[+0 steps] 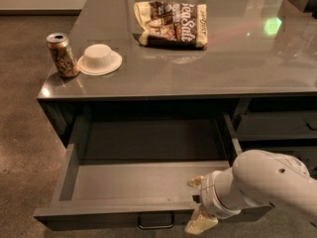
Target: Open top drawer
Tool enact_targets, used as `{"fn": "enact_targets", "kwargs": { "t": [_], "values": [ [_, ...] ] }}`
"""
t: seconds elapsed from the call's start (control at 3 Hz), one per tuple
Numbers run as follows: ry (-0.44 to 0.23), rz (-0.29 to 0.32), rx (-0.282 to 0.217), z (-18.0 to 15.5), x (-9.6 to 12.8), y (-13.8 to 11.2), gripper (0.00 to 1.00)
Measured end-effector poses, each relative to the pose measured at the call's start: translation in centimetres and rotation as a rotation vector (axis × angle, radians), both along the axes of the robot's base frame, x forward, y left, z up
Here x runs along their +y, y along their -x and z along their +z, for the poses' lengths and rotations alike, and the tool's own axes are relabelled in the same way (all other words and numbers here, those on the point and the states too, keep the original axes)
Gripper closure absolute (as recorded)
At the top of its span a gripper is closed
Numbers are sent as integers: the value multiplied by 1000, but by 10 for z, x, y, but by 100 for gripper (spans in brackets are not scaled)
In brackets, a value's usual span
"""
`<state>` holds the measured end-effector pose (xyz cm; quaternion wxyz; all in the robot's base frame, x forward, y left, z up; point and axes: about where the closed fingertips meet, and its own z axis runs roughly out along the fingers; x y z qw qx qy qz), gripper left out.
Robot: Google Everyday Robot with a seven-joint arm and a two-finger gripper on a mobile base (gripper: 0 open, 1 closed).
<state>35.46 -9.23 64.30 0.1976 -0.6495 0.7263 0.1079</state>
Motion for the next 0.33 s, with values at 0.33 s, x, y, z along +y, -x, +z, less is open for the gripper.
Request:
{"fn": "enact_targets", "kwargs": {
  "t": [0.33],
  "values": [
    [0,0,0,0,0,0,0]
  ]
}}
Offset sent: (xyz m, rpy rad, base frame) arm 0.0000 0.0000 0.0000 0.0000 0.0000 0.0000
